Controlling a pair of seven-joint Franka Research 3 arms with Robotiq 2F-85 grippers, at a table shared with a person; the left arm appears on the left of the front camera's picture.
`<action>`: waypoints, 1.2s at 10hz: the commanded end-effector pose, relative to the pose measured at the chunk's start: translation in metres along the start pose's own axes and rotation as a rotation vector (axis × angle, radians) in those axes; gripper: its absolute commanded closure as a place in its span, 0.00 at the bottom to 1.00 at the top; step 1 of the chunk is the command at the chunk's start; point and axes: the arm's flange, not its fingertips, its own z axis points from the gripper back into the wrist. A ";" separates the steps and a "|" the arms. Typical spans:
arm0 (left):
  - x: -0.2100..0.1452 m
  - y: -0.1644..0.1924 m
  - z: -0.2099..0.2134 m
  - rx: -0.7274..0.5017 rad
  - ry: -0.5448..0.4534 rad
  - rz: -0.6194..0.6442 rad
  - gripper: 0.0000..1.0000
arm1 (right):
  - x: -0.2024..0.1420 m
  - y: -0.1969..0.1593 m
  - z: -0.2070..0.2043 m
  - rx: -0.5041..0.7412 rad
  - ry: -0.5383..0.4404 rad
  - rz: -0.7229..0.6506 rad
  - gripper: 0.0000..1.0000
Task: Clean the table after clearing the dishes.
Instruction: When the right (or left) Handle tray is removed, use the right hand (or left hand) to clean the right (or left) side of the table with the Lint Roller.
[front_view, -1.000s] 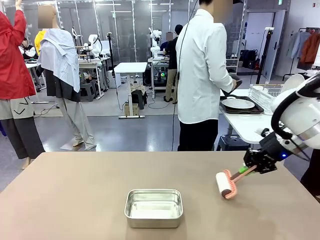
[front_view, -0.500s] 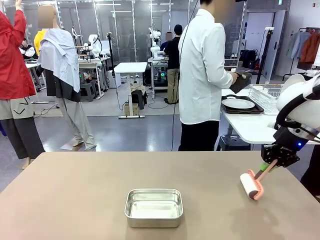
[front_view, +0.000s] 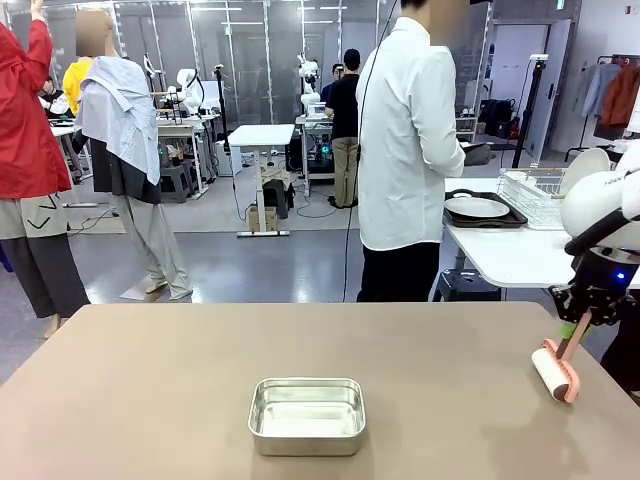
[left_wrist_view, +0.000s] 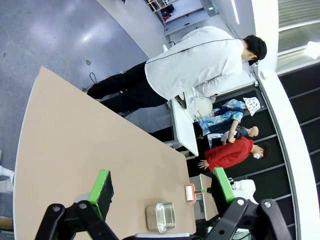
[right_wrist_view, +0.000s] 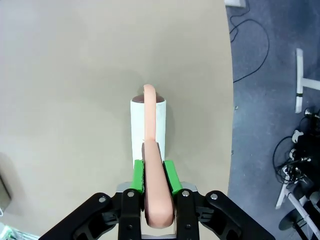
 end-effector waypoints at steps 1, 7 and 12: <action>0.003 -0.003 0.004 -0.010 0.004 -0.004 0.00 | -0.030 0.014 0.019 -0.011 -0.070 0.020 0.79; 0.003 -0.003 0.004 -0.010 0.004 -0.004 0.00 | -0.056 0.022 0.062 -0.021 -0.133 0.076 0.79; 0.003 -0.003 0.004 -0.010 0.004 -0.004 0.00 | -0.056 0.022 0.062 -0.021 -0.133 0.076 0.79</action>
